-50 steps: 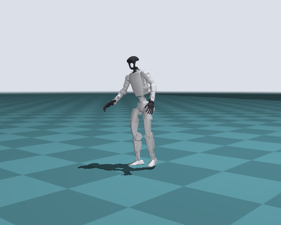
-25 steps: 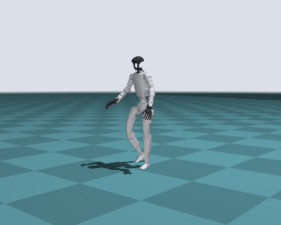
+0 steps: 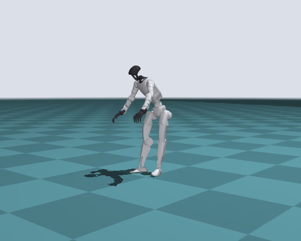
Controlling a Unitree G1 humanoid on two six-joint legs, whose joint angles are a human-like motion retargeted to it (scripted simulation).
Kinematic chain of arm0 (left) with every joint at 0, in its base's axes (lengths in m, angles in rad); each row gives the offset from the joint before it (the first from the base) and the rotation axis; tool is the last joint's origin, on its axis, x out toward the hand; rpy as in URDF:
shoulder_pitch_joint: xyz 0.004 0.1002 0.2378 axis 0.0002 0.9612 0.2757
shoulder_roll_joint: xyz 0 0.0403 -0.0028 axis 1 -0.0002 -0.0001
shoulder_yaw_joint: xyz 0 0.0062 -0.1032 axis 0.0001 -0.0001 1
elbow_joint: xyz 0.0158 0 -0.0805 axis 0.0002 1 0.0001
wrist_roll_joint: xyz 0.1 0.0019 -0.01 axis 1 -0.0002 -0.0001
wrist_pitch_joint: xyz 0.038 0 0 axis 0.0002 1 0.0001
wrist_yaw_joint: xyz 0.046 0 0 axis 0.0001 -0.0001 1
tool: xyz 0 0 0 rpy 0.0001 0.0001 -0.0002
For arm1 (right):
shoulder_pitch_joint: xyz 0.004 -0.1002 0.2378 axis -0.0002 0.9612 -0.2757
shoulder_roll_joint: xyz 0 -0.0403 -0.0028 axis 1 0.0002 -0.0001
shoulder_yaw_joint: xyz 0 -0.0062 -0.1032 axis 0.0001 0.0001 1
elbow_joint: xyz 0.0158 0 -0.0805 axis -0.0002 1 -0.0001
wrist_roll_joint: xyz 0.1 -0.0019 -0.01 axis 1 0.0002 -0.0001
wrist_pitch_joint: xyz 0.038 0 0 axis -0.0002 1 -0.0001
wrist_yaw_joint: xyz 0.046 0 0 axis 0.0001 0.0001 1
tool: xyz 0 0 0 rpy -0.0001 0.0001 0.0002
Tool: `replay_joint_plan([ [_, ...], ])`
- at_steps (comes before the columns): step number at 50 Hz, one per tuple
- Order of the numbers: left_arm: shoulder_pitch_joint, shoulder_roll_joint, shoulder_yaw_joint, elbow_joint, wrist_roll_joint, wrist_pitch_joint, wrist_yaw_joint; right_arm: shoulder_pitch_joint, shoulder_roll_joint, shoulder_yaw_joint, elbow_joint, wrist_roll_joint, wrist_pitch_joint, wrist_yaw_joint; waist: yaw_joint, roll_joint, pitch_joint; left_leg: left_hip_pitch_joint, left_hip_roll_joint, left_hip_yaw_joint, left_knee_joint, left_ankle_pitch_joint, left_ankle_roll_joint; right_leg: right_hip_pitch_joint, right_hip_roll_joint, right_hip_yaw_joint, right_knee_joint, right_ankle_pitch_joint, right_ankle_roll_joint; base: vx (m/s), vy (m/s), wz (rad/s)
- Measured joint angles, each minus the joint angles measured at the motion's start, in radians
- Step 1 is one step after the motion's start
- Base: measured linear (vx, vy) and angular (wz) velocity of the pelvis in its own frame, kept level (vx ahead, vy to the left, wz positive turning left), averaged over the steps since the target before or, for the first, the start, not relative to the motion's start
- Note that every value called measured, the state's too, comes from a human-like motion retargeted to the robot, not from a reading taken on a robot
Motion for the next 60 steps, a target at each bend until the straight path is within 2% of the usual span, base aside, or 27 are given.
replay_joint_plan([
  [4, -0.119, -0.054, -0.065, 0.010, 0.035, 0.019, 0.007, -0.058, 0.036, 0.016, 0.039, -0.025, 0.017, -0.008, -0.057, -0.040, 0.034, 0.029, -0.003, -0.006, 0.000, 0.001, 0.000, 0.026, 0.008, -0.004, 0.000, 0.003, 0.000, -0.06, -0.06, -0.03],
  [8, -0.226, -0.167, -0.153, -0.044, 0.081, 0.012, -0.002, -0.106, 0.075, 0.043, 0.060, -0.012, 0.026, 0.000, -0.103, -0.074, 0.034, -0.008, 0.003, -0.004, 0.000, 0.010, 0.000, -0.013, 0.013, -0.004, 0.000, 0.011, 0.000, -0.03, -0.06, 0.01],
  [11, -0.263, -0.263, -0.283, -0.186, 0.177, -0.052, -0.014, -0.123, 0.087, 0.059, 0.072, 0.001, 0.018, 0.021, -0.125, -0.082, 0.034, -0.026, 0.004, -0.002, 0.000, 0.013, 0.000, -0.031, 0.016, -0.005, 0.000, 0.012, 0.000, 0.00, 0.00, 0.00],
  [14, -0.272, -0.313, -0.408, -0.440, 0.335, -0.155, 0.061, -0.113, 0.078, 0.056, 0.063, 0.003, -0.002, 0.031, -0.130, -0.076, 0.034, -0.032, 0.009, 0.004, 0.000, 0.012, 0.000, -0.041, 0.023, 0.000, 0.000, 0.009, 0.000, 0.03, -0.04, -0.07],
  [17, -0.276, -0.311, -0.483, -0.685, 0.518, -0.234, 0.213, -0.083, 0.069, 0.038, 0.048, -0.001, -0.030, 0.023, -0.121, -0.066, 0.034, -0.019, 0.016, 0.018, 0.000, 0.006, 0.000, -0.034, 0.033, 0.013, 0.000, 0.003, 0.000, 0.08, -0.07, -0.28],
  [20, -0.292, -0.267, -0.526, -0.762, 0.602, -0.255, 0.269, -0.067, 0.054, 0.034, 0.039, 0.000, -0.044, 0.016, -0.110, -0.050, 0.034, -0.004, 0.025, 0.035, 0.000, 0.000, 0.000, -0.030, 0.044, 0.032, 0.000, -0.008, 0.000, 0.07, -0.06, -0.36],
  [22, -0.245, -0.218, -0.487, -0.713, 0.576, -0.266, 0.130, -0.027, 0.043, 0.014, 0.018, -0.003, -0.061, 0.034, -0.111, -0.043, 0.034, 0.013, 0.033, 0.066, 0.028, -0.014, 0.000, -0.017, 0.042, 0.031, 0.027, -0.029, 0.000, 0.02, -0.03, -0.46],
  [23, -0.240, -0.203, -0.472, -0.664, 0.487, -0.248, 0.060, -0.030, 0.037, 0.027, 0.015, 0.003, -0.040, 0.051, -0.100, -0.039, 0.034, 0.034, 0.035, 0.065, 0.007, -0.014, 0.000, -0.004, 0.056, 0.054, 0.007, -0.028, 0.000, 0.14, -0.08, -0.68],
  [25, -0.215, -0.182, -0.407, -0.533, 0.333, -0.188, -0.101, -0.024, 0.028, 0.028, 0.003, 0.012, -0.018, 0.073, -0.093, -0.029, 0.034, 0.056, 0.040, 0.078, 0.000, -0.018, 0.000, 0.008, 0.068, 0.075, 0.000, -0.036, 0.000, 0.12, -0.08, -0.63],
  [27, -0.204, -0.184, -0.335, -0.366, 0.204, -0.098, -0.182, -0.018, 0.019, 0.029, -0.007, 0.022, -0.005, 0.073, -0.092, -0.019, 0.034, 0.069, 0.044, 0.092, 0.000, -0.023, 0.000, 0.013, 0.076, 0.087, 0.000, -0.043, 0.000, 0.04, -0.06, -0.48],
  [30, -0.212, -0.222, -0.247, -0.129, 0.118, 0.008, -0.141, -0.001, 0.018, 0.020, -0.019, 0.036, 0.001, 0.043, -0.095, -0.007, 0.034, 0.084, 0.048, 0.107, 0.000, -0.027, 0.000, 0.018, 0.087, 0.102, 0.000, -0.048, 0.000, 0.03, -0.06, -0.38],
  [33, -0.228, -0.276, -0.199, -0.075, 0.127, 0.016, -0.079, 0.010, 0.031, 0.007, -0.020, 0.044, -0.004, 0.033, -0.101, -0.005, 0.034, 0.081, 0.049, 0.115, 0.000, -0.027, 0.000, 0.009, 0.092, 0.106, 0.000, -0.046, 0.000, 0.01, -0.03, -0.12],
  [37, -0.167, -0.418, -0.152, -0.251, 0.130, -0.040, -0.066, 0.032, 0.055, 0.002, 0.002, 0.044, 0.000, 0.063, -0.117, 0.005, 0.034, 0.088, 0.051, 0.118, 0.000, -0.033, 0.000, 0.016, 0.095, 0.110, 0.000, -0.054, 0.000, 0.03, -0.01, 0.00],
  [40, -0.107, -0.510, -0.206, -0.444, 0.199, -0.122, -0.077, 0.038, 0.075, -0.001, 0.019, 0.036, -0.006, 0.086, -0.142, 0.010, 0.034, 0.086, 0.054, 0.118, 0.000, -0.038, 0.000, 0.015, 0.096, 0.110, 0.000, -0.063, 0.000, 0.06, -0.01, 0.03],
  [42, -0.086, -0.527, -0.263, -0.526, 0.244, -0.181, -0.069, 0.035, 0.091, 0.003, 0.029, 0.040, -0.017, 0.088, -0.155, 0.004, 0.034, 0.085, 0.055, 0.121, 0.000, -0.040, 0.000, 0.015, 0.097, 0.114, 0.000, -0.068, 0.000, 0.00, 0.00, 0.00],
  [45, -0.084, -0.484, -0.317, -0.564, 0.262, -0.230, -0.052, 0.017, 0.107, 0.015, 0.043, 0.058, -0.031, 0.074, -0.164, -0.009, 0.034, 0.077, 0.056, 0.131, 0.000, -0.040, 0.000, 0.004, 0.100, 0.121, 0.000, -0.072, 0.000, 0.00, 0.00, -0.07],
  [48, -0.046, -0.393, -0.283, -0.527, 0.182, -0.237, -0.072, 0.022, 0.084, 0.023, 0.050, 0.049, -0.035, 0.061, -0.146, -0.004, 0.034, 0.092, 0.058, 0.149, 0.000, -0.043, 0.000, 0.011, 0.107, 0.135, 0.000, -0.077, 0.000, 0.02, -0.01, -0.35],
  [52, 0.052, -0.280, -0.132, -0.416, -0.043, -0.173, -0.080, 0.040, 0.014, 0.017, 0.054, 0.009, -0.014, 0.040, -0.107, 0.034, 0.034, 0.113, 0.061, 0.169, 0.000, -0.048, 0.000, 0.021, 0.113, 0.152, 0.000, -0.086, 0.000, 0.07, -0.01, -0.34],
  [55, 0.146, -0.216, -0.001, -0.296, -0.178, -0.119, 0.009, 0.045, -0.027, 0.010, 0.064, -0.012, 0.001, 0.014, -0.081, 0.061, 0.034, 0.123, 0.061, 0.179, 0.000, -0.053, 0.000, 0.026, 0.114, 0.164, 0.000, -0.090, 0.000, 0.08, 0.00, -0.22],
  [60, 0.324, -0.177, 0.212, -0.049, -0.248, -0.042, 0.160, 0.055, -0.053, -0.025, 0.034, -0.021, 0.002, -0.071, -0.062, 0.078, 0.034, 0.134, 0.063, 0.186, 0.000, -0.055, 0.000, 0.032, 0.120, 0.176, 0.000, -0.088, 0.000, 0.02, -0.01, -0.06],
])
